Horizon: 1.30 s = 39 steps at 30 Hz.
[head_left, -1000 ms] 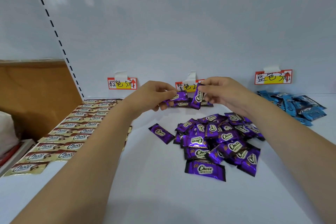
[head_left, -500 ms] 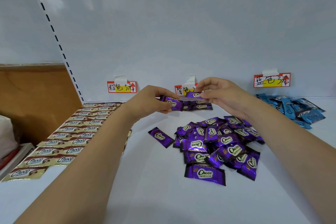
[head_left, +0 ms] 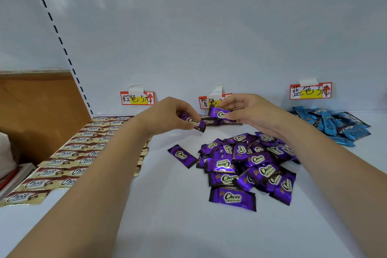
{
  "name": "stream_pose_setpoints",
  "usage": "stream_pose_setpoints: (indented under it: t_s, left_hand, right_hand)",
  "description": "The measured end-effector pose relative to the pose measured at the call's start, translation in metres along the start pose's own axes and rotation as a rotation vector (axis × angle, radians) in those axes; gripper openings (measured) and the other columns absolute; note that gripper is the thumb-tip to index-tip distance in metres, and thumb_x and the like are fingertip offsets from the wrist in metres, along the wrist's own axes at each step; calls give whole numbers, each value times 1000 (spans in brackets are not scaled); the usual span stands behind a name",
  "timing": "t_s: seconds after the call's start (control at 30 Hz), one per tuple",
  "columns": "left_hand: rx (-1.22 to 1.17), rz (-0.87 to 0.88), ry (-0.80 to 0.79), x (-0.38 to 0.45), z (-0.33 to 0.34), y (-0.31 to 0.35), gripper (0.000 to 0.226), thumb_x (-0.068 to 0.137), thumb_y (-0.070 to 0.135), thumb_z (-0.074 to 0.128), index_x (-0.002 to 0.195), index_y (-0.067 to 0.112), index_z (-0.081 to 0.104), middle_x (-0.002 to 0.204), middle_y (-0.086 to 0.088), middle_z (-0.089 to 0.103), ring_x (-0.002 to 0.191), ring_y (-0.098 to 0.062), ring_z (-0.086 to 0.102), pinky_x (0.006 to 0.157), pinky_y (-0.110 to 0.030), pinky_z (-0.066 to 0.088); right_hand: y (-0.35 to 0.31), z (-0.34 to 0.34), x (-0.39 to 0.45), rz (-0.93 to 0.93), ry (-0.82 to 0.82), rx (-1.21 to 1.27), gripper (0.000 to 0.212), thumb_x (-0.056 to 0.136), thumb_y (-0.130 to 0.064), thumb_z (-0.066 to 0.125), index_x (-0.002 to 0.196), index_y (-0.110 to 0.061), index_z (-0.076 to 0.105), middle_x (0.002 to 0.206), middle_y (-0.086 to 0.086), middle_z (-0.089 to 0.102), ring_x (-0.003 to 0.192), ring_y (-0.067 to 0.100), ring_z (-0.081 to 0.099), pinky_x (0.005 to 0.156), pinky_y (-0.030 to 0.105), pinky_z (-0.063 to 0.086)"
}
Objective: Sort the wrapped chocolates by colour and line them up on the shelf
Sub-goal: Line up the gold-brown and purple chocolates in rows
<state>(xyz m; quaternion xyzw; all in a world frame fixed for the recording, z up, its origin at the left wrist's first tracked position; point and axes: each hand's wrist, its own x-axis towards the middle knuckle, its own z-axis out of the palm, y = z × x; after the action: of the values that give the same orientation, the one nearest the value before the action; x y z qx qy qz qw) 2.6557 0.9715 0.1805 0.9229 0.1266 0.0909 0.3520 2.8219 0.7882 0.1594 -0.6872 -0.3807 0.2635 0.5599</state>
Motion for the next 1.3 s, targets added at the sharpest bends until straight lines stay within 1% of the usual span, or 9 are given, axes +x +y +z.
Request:
stream_pose_setpoints:
  t_s: [0.2,0.37,0.43,0.57,0.77,0.93,1.03,1.1,1.3]
  left_hand:
    - [145,-1,-96,-1,3,0,23,86,12,71,106,23,73,97,11,69,72,10,58,55,-4,39]
    - [212,-25,-104,1,1,-6,22,83,20,75,101,32,73,105,10,69,97,-6,61,78,-19,48]
    - [235,-29,-110,1,1,-8,22,82,22,76,100,35,73,105,11,68,99,-8,61,86,-26,51]
    - [251,-37,-116,1,0,-9,22,82,23,77,101,33,73,106,10,67,99,-8,60,89,-28,50]
    - [270,-57,-136,3,3,-10,21,83,22,76,102,31,72,103,10,68,97,-9,62,90,-29,52]
    - [267,-60,-131,3,1,-11,19,82,21,76,99,29,72,98,8,68,93,-12,65,89,-31,54]
    - [288,-69,-134,3,1,-11,18,82,24,76,99,31,72,99,9,68,94,-12,63,88,-31,54]
    - [309,-72,-136,3,0,-13,19,82,27,76,99,33,72,98,12,67,92,-10,62,87,-31,53]
    - [347,-76,-116,4,-1,-16,18,83,30,75,101,33,71,94,14,64,82,-4,57,74,-23,47]
  right_hand:
    - [4,-1,3,-3,-31,-100,29,84,6,67,99,-18,72,95,3,69,90,13,65,84,28,55]
    - [4,5,-1,-45,-25,-308,26,83,-1,72,98,-22,72,100,-2,72,97,12,66,92,27,52]
    - [2,8,-2,-76,-17,-373,26,82,-2,74,101,-21,72,102,-5,71,100,8,66,93,23,51]
    - [0,13,-2,-119,-54,-442,24,82,-5,75,101,-20,72,100,-10,71,96,2,65,89,17,50]
    - [3,13,-2,-156,-46,-493,18,85,-11,73,96,-25,73,96,-12,72,91,-1,65,85,15,50]
    - [0,13,0,-240,9,-667,14,83,-14,75,87,-28,73,89,-18,70,85,-10,60,70,2,42]
    - [-1,14,-3,-236,-96,-794,8,82,-25,77,88,-28,74,90,-18,69,85,-8,59,70,4,44]
    - [-3,12,-3,-228,-88,-791,9,82,-28,76,91,-30,73,89,-19,69,82,-5,60,67,6,44]
    - [-3,11,-5,-232,-113,-897,16,86,-23,72,99,-31,73,91,-21,64,77,-5,55,65,6,40]
